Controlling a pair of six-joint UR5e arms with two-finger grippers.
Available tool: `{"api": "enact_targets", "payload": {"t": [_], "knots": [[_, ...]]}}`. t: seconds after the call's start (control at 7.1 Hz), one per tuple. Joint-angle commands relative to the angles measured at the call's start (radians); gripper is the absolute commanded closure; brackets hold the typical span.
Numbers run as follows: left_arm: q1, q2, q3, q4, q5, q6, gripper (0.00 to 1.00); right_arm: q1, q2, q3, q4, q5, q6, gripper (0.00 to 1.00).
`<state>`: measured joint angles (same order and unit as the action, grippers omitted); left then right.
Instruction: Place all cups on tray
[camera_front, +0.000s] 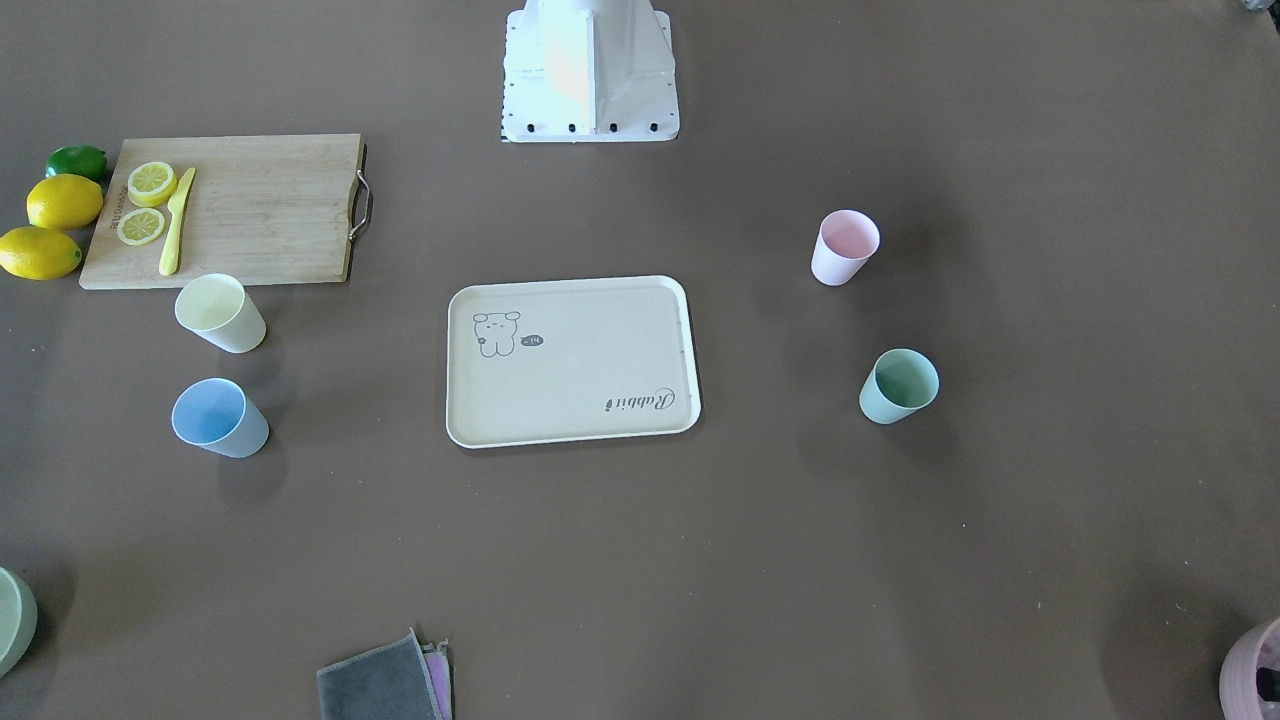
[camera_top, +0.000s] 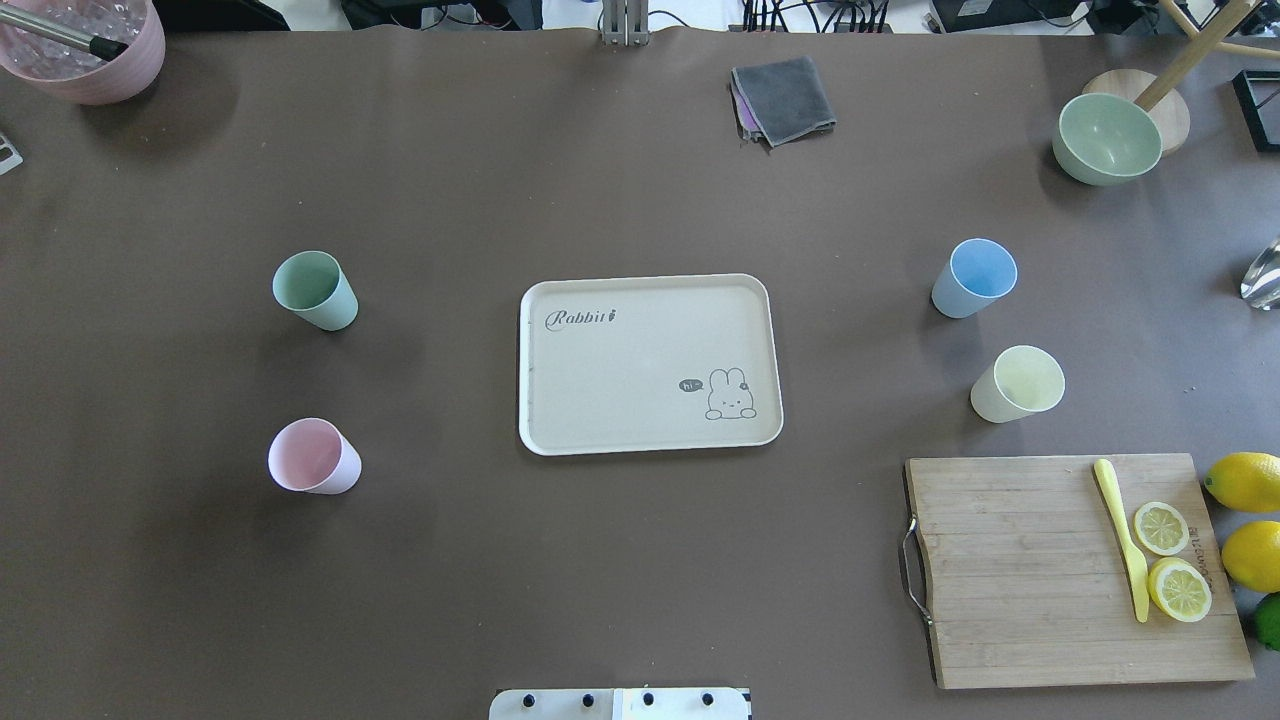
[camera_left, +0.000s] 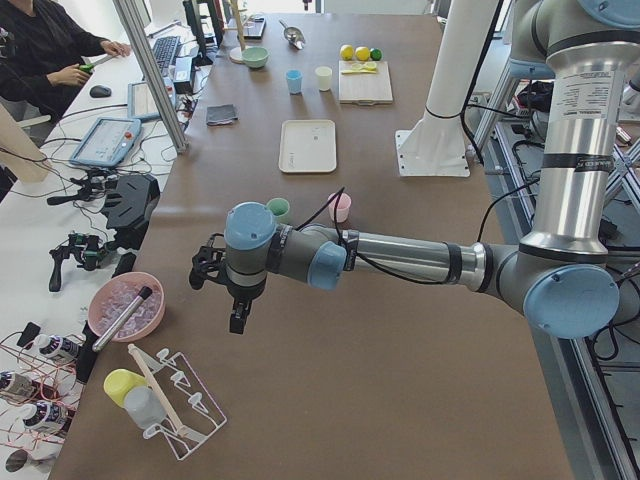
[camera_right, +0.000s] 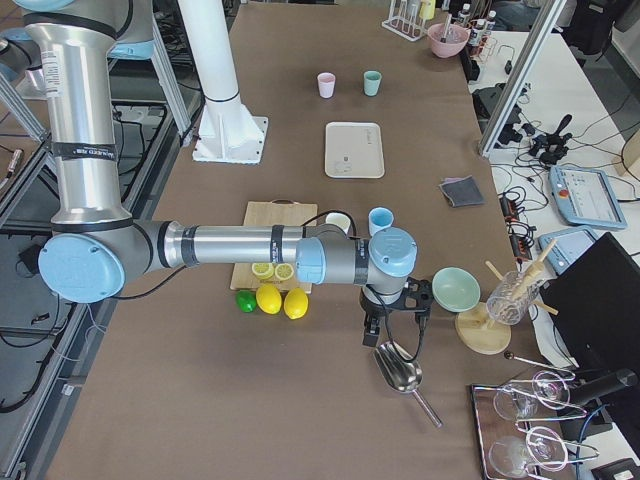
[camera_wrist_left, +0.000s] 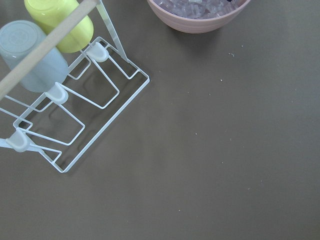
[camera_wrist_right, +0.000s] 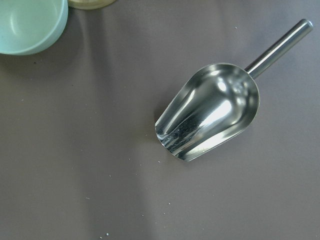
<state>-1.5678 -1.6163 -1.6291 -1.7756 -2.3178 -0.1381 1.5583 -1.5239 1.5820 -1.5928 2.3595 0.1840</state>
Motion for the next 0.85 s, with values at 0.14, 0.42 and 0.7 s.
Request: {"api": "enact_targets", "payload": {"t": [0.14, 0.42, 0.7], "knots": [[0.0, 0.003, -0.006, -0.001, 0.0, 0.0, 0.02, 0.002, -0.013, 0.01, 0.002, 0.037, -0.011, 0.0], [0.0, 0.003, -0.005, 0.001, 0.002, 0.0, 0.02, 0.006, -0.016, 0.033, 0.002, 0.02, -0.005, 0.0], [0.0, 0.003, -0.005, 0.001, 0.002, 0.0, 0.02, 0.005, -0.024, 0.023, 0.007, 0.018, -0.002, 0.0]]}}
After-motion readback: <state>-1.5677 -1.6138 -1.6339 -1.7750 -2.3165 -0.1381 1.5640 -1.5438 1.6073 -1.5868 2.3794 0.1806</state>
